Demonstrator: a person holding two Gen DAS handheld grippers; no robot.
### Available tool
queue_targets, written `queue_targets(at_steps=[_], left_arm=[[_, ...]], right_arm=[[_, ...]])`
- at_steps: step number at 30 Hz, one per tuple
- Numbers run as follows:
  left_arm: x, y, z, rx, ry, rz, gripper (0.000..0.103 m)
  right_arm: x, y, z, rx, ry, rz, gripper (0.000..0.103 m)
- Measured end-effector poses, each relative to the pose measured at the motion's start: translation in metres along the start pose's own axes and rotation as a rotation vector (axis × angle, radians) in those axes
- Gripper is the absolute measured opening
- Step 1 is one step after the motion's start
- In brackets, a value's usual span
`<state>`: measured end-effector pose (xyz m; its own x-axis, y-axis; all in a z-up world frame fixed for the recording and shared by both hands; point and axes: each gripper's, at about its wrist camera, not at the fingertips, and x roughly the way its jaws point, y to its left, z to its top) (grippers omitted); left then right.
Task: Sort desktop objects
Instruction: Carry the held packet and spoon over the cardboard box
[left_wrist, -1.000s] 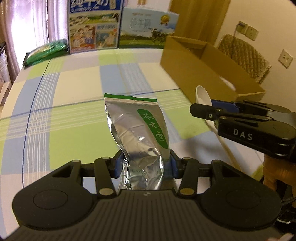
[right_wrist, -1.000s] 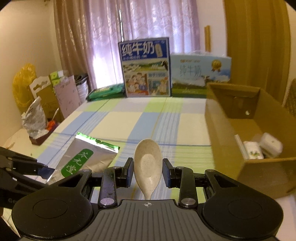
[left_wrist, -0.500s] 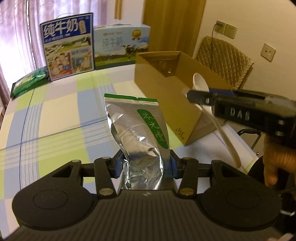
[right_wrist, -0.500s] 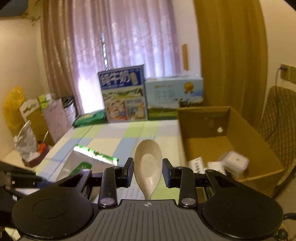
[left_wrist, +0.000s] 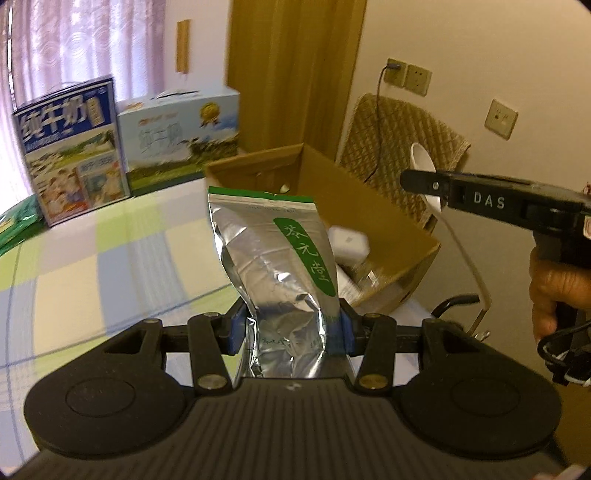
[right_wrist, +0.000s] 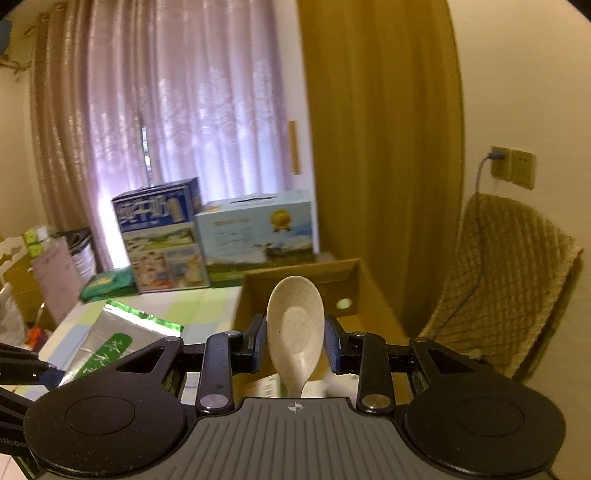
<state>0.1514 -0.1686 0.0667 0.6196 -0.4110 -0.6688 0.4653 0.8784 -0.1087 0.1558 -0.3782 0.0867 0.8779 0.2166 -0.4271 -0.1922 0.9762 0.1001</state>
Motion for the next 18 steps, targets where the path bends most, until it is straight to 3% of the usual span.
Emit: queue_targets(at_steps=[8,18], left_arm=[[0.046,-0.023,0.042,-0.022,-0.008,-0.041,0.043],[0.106,-0.024,0.074,-0.062,0.013,-0.038,0.043]], right_arm=[[0.033,-0.034,0.013,0.007,0.041,-0.002,0.03],[0.094,-0.059,0.024,0.029,0.096,0.009,0.03]])
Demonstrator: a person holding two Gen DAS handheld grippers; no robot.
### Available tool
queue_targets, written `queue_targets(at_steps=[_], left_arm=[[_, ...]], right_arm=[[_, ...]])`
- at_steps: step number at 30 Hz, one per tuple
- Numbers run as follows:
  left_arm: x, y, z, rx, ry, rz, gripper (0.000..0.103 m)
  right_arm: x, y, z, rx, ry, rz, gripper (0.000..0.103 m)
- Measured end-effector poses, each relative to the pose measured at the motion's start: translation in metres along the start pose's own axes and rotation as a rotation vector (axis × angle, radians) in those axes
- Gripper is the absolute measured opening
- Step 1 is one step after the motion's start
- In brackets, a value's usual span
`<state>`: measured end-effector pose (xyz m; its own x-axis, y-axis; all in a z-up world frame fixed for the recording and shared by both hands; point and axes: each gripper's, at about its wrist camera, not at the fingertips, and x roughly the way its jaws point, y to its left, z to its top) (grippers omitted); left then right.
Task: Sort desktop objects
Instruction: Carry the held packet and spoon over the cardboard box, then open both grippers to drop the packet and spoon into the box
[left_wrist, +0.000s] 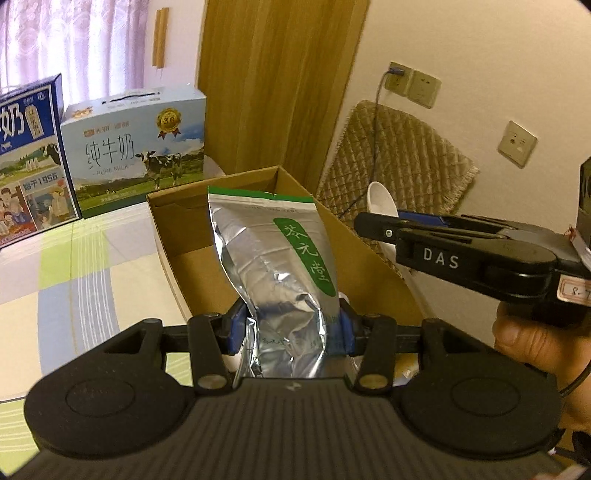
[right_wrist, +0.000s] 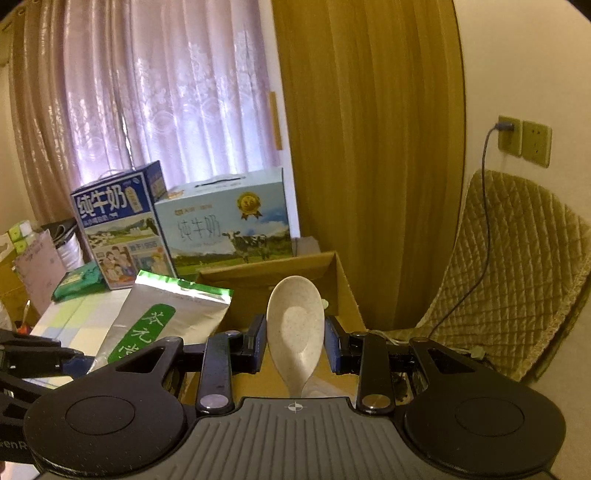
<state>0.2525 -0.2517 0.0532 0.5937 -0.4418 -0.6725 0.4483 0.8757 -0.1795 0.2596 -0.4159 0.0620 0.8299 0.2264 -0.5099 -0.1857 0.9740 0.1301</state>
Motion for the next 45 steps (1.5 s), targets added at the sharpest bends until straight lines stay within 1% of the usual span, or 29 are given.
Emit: queue_targets(at_steps=[4,9,18,24,26,28,35,42,44,45], left_arm=[[0.019,0.007,0.006,-0.038,0.011,0.01,0.043],[0.039,0.012,0.011,-0.044,0.028,0.019,0.043],[0.058,0.02,0.016,-0.069,0.032,0.033,0.043],[0.071,0.026,0.018,-0.084,0.037,0.082,0.044],[0.073,0.028,0.019,-0.083,0.04,0.078,0.044],[0.072,0.029,0.019,-0.094,0.035,0.063,0.042],[0.047,0.035,0.014,-0.113,-0.018,0.07,0.042],[0.016,0.044,-0.002,-0.13,-0.051,0.092,0.042],[0.008,0.045,-0.005,-0.132,-0.061,0.099,0.044],[0.004,0.045,-0.006,-0.13,-0.065,0.106,0.045]], right_arm=[[0.02,-0.011,0.003,0.004,0.021,-0.008,0.03],[0.039,-0.016,0.004,0.007,0.045,-0.006,0.03],[0.064,-0.016,0.006,0.02,0.071,0.004,0.03],[0.074,-0.022,0.007,0.034,0.08,-0.001,0.03],[0.076,-0.024,0.005,0.037,0.083,-0.003,0.03],[0.077,-0.025,0.004,0.042,0.087,-0.003,0.03],[0.079,-0.028,0.002,0.06,0.095,0.005,0.03],[0.085,-0.017,0.008,0.092,0.094,0.062,0.03],[0.089,-0.015,0.011,0.112,0.095,0.09,0.032],[0.089,-0.014,0.012,0.121,0.093,0.098,0.039]])
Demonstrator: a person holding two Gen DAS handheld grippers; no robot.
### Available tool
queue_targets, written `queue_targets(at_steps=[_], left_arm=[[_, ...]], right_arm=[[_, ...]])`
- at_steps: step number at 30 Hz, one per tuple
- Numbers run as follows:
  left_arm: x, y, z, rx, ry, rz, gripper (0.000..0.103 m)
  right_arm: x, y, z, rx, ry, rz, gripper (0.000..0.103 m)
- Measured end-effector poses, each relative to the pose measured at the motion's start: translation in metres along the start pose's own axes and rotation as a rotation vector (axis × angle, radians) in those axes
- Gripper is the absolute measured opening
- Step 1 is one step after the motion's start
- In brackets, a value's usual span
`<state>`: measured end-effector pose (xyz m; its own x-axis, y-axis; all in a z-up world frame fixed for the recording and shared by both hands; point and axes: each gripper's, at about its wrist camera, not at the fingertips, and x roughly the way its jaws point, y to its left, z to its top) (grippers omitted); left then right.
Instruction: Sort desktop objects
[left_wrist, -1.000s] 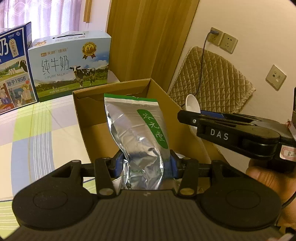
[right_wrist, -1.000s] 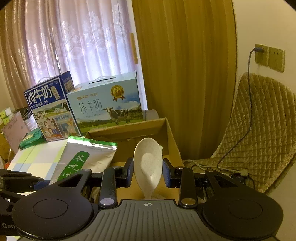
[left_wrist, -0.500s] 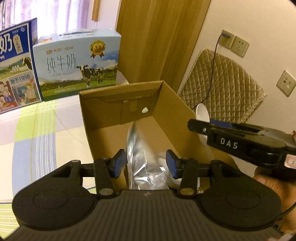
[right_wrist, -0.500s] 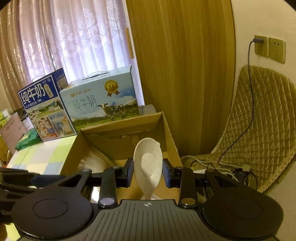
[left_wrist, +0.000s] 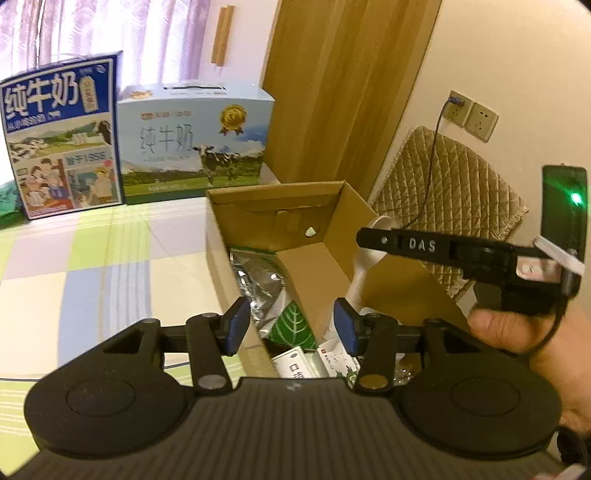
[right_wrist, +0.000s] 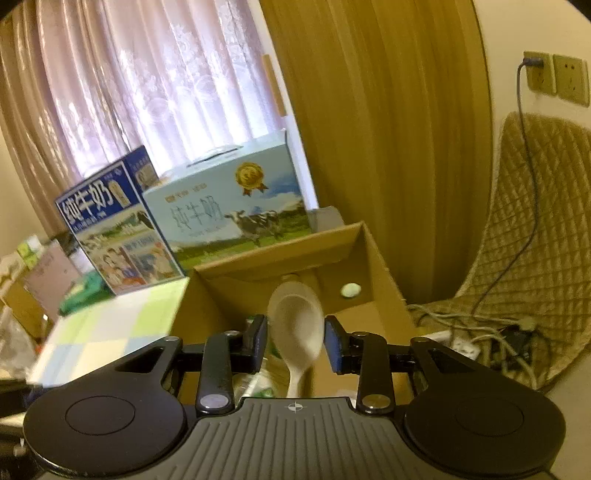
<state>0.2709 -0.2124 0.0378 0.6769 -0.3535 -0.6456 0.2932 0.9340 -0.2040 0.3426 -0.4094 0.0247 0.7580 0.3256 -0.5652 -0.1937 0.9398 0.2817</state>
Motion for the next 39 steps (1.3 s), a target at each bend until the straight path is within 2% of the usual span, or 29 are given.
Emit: queue_targets(at_steps=[1,3,9,14,16,18,26,29,32,39], left_arm=[[-0.003,0.001,-0.001,0.002,-0.003,0.004,0.047],[-0.009,0.003,-0.004,0.002,-0.01,0.017,0.052],[-0.029,0.009,-0.022,-0.019,-0.018,0.044,0.067],[-0.052,0.008,-0.04,-0.033,-0.046,0.087,0.096],[-0.064,0.005,-0.048,-0.025,-0.061,0.108,0.102],[-0.074,0.001,-0.053,-0.025,-0.058,0.12,0.101],[-0.11,-0.021,-0.081,-0.028,-0.06,0.148,0.102],[-0.122,-0.026,-0.092,-0.037,-0.041,0.128,0.102],[-0.134,-0.031,-0.104,-0.036,-0.041,0.155,0.102],[-0.156,-0.032,-0.128,-0.061,-0.019,0.155,0.102]], right_arm=[[-0.001,0.002,0.001,0.004,-0.006,0.0,0.053],[-0.006,0.004,0.002,0.006,-0.034,-0.012,0.068],[-0.035,0.001,-0.006,0.033,-0.066,-0.011,0.076],[-0.076,-0.001,-0.025,0.06,-0.081,-0.015,0.09],[-0.095,0.0,-0.032,0.071,-0.076,-0.023,0.097],[-0.112,0.003,-0.037,0.07,-0.069,-0.031,0.101],[-0.172,0.032,-0.068,-0.03,0.049,-0.105,0.101],[-0.189,0.042,-0.086,-0.049,0.072,-0.126,0.101],[-0.203,0.047,-0.101,-0.037,0.092,-0.129,0.101],[-0.23,0.065,-0.13,-0.056,0.105,-0.142,0.101]])
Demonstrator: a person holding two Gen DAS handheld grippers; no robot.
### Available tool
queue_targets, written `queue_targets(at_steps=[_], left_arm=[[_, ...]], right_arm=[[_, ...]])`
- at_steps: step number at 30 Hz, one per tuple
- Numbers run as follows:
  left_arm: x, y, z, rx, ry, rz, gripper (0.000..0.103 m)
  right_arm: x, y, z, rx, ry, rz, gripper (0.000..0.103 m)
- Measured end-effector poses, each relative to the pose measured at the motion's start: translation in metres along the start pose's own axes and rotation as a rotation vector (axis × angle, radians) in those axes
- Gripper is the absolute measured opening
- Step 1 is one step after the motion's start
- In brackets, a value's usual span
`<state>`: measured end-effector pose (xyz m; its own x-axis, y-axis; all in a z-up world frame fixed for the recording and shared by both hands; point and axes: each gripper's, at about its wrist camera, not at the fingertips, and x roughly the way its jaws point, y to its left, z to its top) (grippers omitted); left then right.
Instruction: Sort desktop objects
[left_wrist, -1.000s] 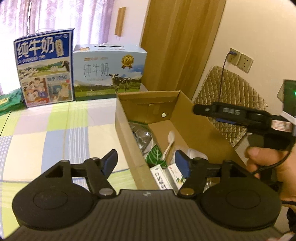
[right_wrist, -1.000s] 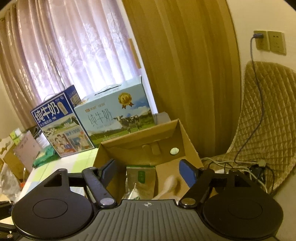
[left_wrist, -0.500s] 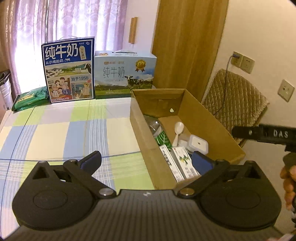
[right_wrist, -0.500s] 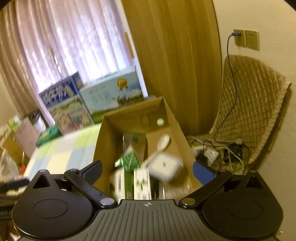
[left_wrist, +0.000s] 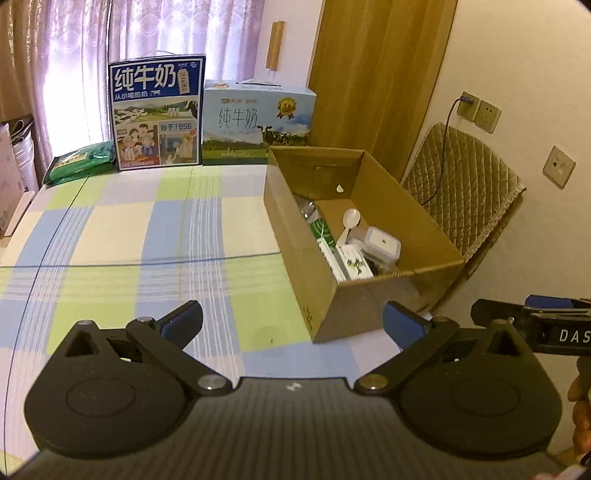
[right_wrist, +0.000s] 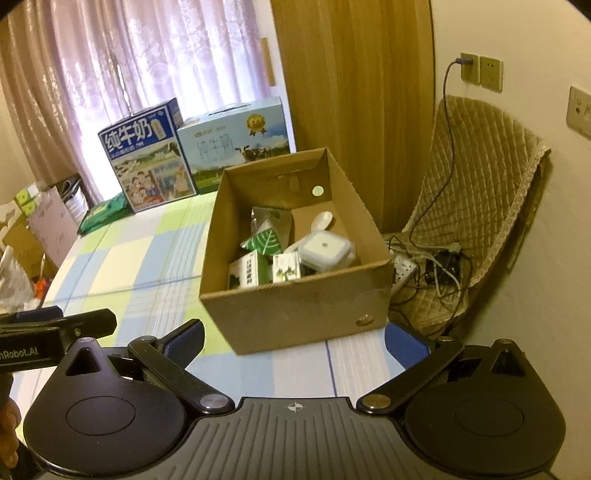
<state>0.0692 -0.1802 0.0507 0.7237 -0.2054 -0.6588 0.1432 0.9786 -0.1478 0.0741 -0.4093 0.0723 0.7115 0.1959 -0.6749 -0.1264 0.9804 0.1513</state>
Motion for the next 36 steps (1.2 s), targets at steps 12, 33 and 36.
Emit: queue_targets(at_steps=[12,33,36], left_arm=[[-0.012,0.008,-0.023,-0.025,0.039,0.008,0.102],[-0.009,-0.001,-0.023,0.007,0.039,0.007,0.102],[-0.009,-0.003,-0.022,0.013,0.035,0.009,0.102]], right_arm=[[-0.014,0.015,-0.019,-0.025,-0.003,-0.015,0.101],[-0.013,0.011,-0.024,-0.009,0.019,-0.015,0.101],[-0.013,0.011,-0.024,-0.009,0.018,-0.015,0.101]])
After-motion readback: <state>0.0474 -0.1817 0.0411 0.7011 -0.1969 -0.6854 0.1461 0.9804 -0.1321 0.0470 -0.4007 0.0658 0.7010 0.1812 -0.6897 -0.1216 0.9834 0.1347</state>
